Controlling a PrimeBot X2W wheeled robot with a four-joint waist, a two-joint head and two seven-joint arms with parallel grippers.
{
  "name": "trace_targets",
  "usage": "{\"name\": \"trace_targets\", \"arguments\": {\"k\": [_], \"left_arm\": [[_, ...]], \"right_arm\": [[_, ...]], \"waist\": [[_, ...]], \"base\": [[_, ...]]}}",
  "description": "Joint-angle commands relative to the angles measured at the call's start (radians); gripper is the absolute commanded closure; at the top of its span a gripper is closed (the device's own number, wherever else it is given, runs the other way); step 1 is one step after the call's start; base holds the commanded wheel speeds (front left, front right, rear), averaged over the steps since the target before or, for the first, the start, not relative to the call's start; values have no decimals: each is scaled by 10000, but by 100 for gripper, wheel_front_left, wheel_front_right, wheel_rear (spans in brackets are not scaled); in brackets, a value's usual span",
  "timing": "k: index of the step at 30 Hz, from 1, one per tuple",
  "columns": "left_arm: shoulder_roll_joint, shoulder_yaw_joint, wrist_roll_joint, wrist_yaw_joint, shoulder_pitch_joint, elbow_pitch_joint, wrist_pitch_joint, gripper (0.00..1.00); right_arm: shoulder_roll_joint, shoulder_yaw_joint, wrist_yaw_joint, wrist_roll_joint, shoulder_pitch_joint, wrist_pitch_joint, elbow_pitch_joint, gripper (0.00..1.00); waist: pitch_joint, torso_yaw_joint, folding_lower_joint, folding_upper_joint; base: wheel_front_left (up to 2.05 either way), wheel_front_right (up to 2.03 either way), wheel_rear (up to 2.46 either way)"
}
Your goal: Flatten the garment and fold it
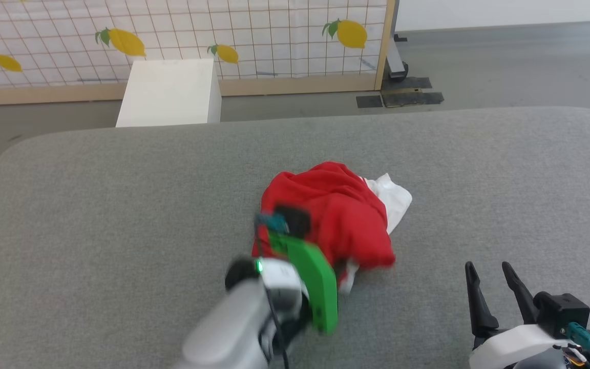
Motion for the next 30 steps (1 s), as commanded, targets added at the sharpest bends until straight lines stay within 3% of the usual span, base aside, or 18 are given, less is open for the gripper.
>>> {"name": "trace_targets", "arguments": {"k": [1,5,9,11,12,17,21,25,30], "left_arm": [[-2,-261,40,124,373,280,174,100],[1,-798,172,534,996,1404,679,100],[0,-640,-154,547,1094,1668,794,100],[-1,-312,-414,573,1014,1375,530,42],[-1,-130,-602,570,980,1142,472,0],[33,879,-1512,617,863,-550,189,0],[409,1763,-1824,955,842,-2202,-213,0],[994,2681,-1638,1401,1030,-3457,-1073,0],[1982,3332,-363,2009,1719,-3912,-2659,0]], "right_arm": [[12,-34,-15,-12,91,-95,3,0],[12,50,-15,93,50,-124,94,0],[12,54,-15,225,13,-171,197,0],[12,45,-15,253,34,-195,252,0],[12,40,-15,263,42,-206,288,0],[12,-12,-15,173,101,-245,413,0],[12,-75,-15,185,101,-263,439,0],[12,-133,-15,284,17,-276,402,0],[12,-194,-15,276,-172,-283,299,0]], "waist": [[93,52,1,0],[154,103,1,0],[142,248,1,0],[98,364,1,0],[75,424,1,0],[-140,754,1,0],[-307,983,1,0],[-421,1118,1,0],[-457,1180,1,0]], "base": [[0,0,0],[0,0,0],[0,0,0],[0,0,0],[0,0,0],[0,0,0],[0,0,0],[0,0,0],[0,0,0]]}}
